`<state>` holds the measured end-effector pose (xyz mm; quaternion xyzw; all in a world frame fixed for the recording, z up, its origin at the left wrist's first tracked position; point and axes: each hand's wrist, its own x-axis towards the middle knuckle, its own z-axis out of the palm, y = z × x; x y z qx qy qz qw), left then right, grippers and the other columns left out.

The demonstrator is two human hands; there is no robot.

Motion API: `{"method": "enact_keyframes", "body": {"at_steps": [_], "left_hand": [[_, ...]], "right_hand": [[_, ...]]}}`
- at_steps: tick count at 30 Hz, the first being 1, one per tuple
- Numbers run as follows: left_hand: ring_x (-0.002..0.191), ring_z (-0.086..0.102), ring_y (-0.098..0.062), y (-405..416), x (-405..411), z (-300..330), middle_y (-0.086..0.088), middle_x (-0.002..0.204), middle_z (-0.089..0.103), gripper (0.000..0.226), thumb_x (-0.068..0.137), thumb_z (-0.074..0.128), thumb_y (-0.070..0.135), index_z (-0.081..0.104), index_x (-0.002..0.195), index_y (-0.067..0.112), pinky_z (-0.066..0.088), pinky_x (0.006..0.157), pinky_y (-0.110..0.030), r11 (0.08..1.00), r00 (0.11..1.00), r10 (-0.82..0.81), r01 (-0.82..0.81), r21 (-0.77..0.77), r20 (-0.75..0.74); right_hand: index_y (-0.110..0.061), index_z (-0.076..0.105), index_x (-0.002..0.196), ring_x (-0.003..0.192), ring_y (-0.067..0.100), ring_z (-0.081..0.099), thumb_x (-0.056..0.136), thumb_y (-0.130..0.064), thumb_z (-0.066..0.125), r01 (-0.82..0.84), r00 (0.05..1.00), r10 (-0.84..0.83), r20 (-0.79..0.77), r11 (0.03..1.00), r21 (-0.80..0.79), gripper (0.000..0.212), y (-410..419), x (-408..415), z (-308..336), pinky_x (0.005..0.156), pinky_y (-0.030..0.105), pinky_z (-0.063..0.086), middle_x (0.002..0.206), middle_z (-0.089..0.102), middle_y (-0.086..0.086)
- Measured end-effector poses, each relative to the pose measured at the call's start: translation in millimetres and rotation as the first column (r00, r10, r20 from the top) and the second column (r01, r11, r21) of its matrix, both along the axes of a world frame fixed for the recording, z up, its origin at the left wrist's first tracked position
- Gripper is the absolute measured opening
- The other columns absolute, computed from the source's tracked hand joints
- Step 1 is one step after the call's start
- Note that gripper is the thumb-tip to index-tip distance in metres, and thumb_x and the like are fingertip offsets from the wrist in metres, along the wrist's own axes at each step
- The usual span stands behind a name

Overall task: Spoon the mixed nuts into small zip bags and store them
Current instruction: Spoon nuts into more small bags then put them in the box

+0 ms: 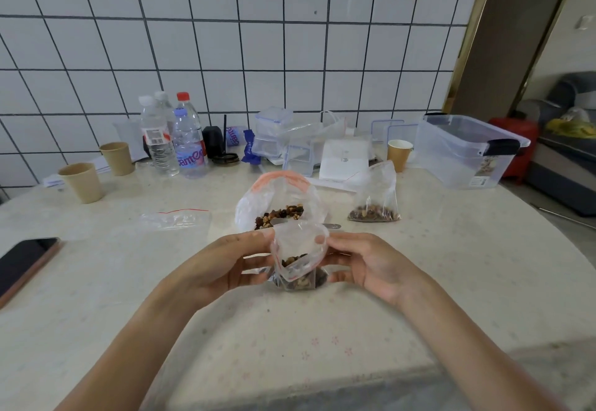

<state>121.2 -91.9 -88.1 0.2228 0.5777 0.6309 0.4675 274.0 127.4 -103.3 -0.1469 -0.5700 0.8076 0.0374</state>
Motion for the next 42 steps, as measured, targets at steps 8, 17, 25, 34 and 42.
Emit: {"method": "enact_keyframes", "body": {"at_steps": [8,17,25,34,42], "left_hand": [[0.09,0.072,-0.014,0.3,11.5,10.6,-0.008,0.102,0.077,0.029,0.074,0.087,0.046,0.079,0.085,0.02,0.058,0.069,-0.025,0.998,0.963,-0.024,0.007,-0.063,-0.27],[0.054,0.069,-0.017,-2.5,16.7,24.4,-0.007,0.062,0.07,0.019,0.08,0.08,-0.002,0.068,0.069,0.009,0.057,0.05,-0.027,0.91,0.629,0.271,-0.413,-0.018,-0.729],[0.063,0.07,-0.018,0.1,16.7,16.2,-0.003,0.08,0.065,0.017,0.093,0.064,0.032,0.053,0.093,0.019,0.057,0.061,-0.038,0.842,0.411,-0.021,-0.484,-0.238,-0.911],[0.095,0.075,-0.021,-3.9,0.1,14.4,-0.005,0.113,0.077,0.052,0.076,0.088,0.047,0.079,0.116,0.014,0.062,0.075,-0.032,0.996,1.0,0.002,-0.005,-0.086,-0.03],[0.086,0.072,-0.01,3.3,-5.8,2.6,-0.002,0.105,0.073,0.051,0.075,0.092,0.027,0.076,0.122,0.015,0.06,0.064,-0.025,0.998,0.997,-0.054,0.052,0.044,0.061]], "right_hand": [[-0.006,0.07,0.079,0.06,0.024,0.065,0.091,-0.001,0.068,0.165,0.986,-0.146,-0.081,0.932,0.324,0.014,-14.1,-4.6,12.1,0.056,0.035,0.06,0.068,0.067,0.014],[-0.018,0.06,0.075,0.045,0.018,0.043,0.082,0.0,0.056,0.439,0.895,-0.203,-0.397,0.248,0.863,0.02,-26.2,-1.0,21.0,0.053,0.041,0.048,0.046,0.039,-0.011],[-0.014,0.057,0.09,0.059,0.024,0.064,0.093,-0.026,0.06,0.19,0.956,-0.286,-0.066,0.431,0.882,0.013,-24.0,-3.8,26.7,0.058,0.036,0.053,0.062,0.061,-0.002],[-0.003,0.07,0.123,0.082,0.023,0.071,0.091,-0.03,0.065,-0.058,0.998,0.058,0.009,0.998,-0.016,0.042,-6.1,0.5,16.6,0.057,0.034,0.057,0.096,0.071,0.012],[-0.008,0.074,0.11,0.084,0.017,0.07,0.089,-0.023,0.073,-0.091,0.992,0.077,-0.102,0.986,-0.14,0.026,-6.1,-6.9,6.3,0.059,0.028,0.057,0.098,0.073,0.006]]}}
